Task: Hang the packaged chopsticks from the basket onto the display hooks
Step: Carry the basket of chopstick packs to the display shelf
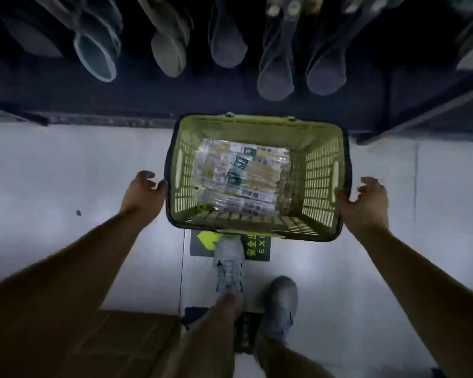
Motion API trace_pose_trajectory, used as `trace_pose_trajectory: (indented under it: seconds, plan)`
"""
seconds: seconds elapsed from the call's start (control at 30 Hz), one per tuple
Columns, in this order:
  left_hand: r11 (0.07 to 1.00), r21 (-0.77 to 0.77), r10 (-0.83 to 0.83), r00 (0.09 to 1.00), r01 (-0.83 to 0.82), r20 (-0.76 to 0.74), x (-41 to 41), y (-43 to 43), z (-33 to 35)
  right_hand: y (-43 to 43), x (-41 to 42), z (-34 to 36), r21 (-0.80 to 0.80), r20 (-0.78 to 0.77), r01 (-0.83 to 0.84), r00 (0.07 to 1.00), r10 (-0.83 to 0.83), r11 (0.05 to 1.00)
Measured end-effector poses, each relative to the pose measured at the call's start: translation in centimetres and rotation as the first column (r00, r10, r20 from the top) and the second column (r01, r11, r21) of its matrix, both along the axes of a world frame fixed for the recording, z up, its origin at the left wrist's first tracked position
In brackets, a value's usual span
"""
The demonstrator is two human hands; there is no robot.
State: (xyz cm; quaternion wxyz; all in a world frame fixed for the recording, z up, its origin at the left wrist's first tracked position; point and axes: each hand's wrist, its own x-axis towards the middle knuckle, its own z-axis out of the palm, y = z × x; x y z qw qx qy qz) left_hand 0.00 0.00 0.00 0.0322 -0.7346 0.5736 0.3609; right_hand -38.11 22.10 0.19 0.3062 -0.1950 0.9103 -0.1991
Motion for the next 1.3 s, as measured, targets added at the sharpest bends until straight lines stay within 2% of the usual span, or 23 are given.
trace_pose_trajectory:
  seconds: [0.1,0.17,0.27,0.33,0.43,0.53,0.63,0.73,1.07,1.17,1.3]
  plan:
    - [0.997,-0.067,-0.026,0.999,0.029,0.044,0.0,-0.8,-4.1,-0.4,-0.4,-4.2,-0.039,-0.022,0.061,0.998,-0.062,0.997]
    - [0.999,-0.044,-0.003,1.0,0.002,-0.016,-0.2,-0.9,-5.8,-0.7,-0.1,-6.2,-0.077,0.019,0.133,0.991,-0.131,0.988]
    - [0.995,-0.03,0.093,0.989,-0.097,-0.111,-0.7,-1.0,-7.5,-1.1,-0.2,-8.1,-0.123,0.0,0.187,0.982,-0.188,0.975]
    - [0.985,-0.059,0.151,0.979,-0.16,-0.137,-1.1,-1.1,-8.4,-1.2,-0.6,-8.7,-0.128,-0.011,0.201,0.979,-0.204,0.971]
    - [0.981,-0.118,0.145,0.985,-0.156,-0.098,-1.5,-0.7,-8.1,-0.9,-0.9,-8.2,-0.126,0.003,0.198,0.98,-0.199,0.972]
    - [0.983,-0.088,0.153,0.981,-0.164,-0.115,-1.6,-0.1,-6.0,-0.2,-0.8,-5.9,-0.132,-0.025,0.206,0.977,-0.211,0.969]
    - [0.988,-0.112,0.091,0.99,-0.104,-0.11,-2.0,0.9,-1.7,1.3,-0.6,-1.8,-0.139,-0.065,0.236,0.967,-0.246,0.962]
    - [0.989,-0.141,0.022,0.996,-0.035,-0.088,-2.6,2.1,4.8,3.8,-0.5,4.3,-0.126,-0.041,0.283,0.956,-0.29,0.951]
    - [0.99,-0.086,-0.12,0.986,0.11,-0.118,-4.7,5.7,34.2,13.7,1.0,32.4,-0.067,-0.04,0.43,0.9,-0.434,0.9]
    - [0.972,-0.112,-0.22,0.968,0.207,-0.119,-6.2,6.2,40.2,16.3,1.5,39.0,-0.074,-0.04,0.498,0.864,-0.501,0.864]
    - [0.935,-0.149,-0.342,0.932,0.323,-0.121,-9.4,6.4,45.0,19.5,2.3,44.8,-0.102,-0.059,0.608,0.786,-0.615,0.787]
